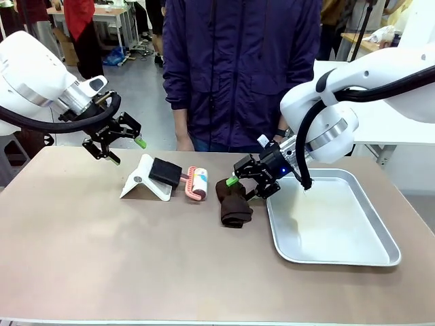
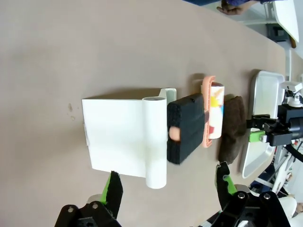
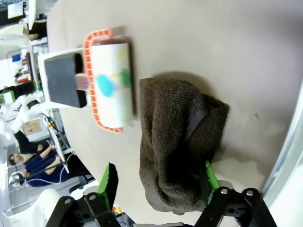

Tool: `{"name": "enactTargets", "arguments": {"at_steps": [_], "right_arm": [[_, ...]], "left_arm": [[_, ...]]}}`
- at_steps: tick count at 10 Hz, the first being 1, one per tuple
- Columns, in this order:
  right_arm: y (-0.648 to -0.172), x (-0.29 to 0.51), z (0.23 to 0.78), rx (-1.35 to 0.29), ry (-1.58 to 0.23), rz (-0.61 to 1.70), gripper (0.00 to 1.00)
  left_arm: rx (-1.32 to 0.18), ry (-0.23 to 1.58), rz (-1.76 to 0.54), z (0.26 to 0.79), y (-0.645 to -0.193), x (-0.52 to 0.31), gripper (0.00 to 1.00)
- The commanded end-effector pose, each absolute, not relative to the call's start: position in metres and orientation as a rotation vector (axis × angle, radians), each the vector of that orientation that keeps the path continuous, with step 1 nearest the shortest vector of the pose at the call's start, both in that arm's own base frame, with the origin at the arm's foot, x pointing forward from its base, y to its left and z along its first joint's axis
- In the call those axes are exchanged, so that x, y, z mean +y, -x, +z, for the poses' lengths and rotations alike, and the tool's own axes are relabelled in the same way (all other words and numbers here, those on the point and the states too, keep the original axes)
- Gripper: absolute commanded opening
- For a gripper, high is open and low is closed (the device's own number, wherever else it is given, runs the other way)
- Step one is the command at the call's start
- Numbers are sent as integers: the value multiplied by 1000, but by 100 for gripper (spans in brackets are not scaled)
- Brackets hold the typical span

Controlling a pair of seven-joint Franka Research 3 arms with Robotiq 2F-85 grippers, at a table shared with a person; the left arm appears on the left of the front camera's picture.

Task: Clean the surface of the table.
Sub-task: Return the Lint Roller and towel to their original positions.

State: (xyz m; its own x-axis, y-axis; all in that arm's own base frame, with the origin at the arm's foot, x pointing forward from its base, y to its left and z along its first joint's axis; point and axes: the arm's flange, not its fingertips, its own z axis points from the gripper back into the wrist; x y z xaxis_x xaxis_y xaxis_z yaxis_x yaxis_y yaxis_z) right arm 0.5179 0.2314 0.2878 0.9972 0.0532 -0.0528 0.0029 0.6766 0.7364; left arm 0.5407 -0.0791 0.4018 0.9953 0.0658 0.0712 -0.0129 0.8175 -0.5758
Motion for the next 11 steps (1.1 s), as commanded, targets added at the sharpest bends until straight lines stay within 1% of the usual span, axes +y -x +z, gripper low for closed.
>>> {"name": "enactTargets", "arguments": {"at_steps": [1,4,6,7,9,11], "right_arm": [[-523,229,287,85,-801,38,100],[-520,232,292,96,-833,86,100],[-511,217,307,93,-923,112,100],[-501,198,322,83,-1015,124,100],[-481,162,343,125,-1271,187,100],[-473,120,347,197,-1529,168,100]], "left_arm": [[-113,619,67,409,-528,-73,100],[-140,635,51,416,-513,-71,100],[-138,708,-9,430,-490,-69,100],[-152,770,-42,441,-469,-61,100],[-181,908,-112,454,-428,-34,100],[-229,1040,-153,452,-387,-1,100]]}}
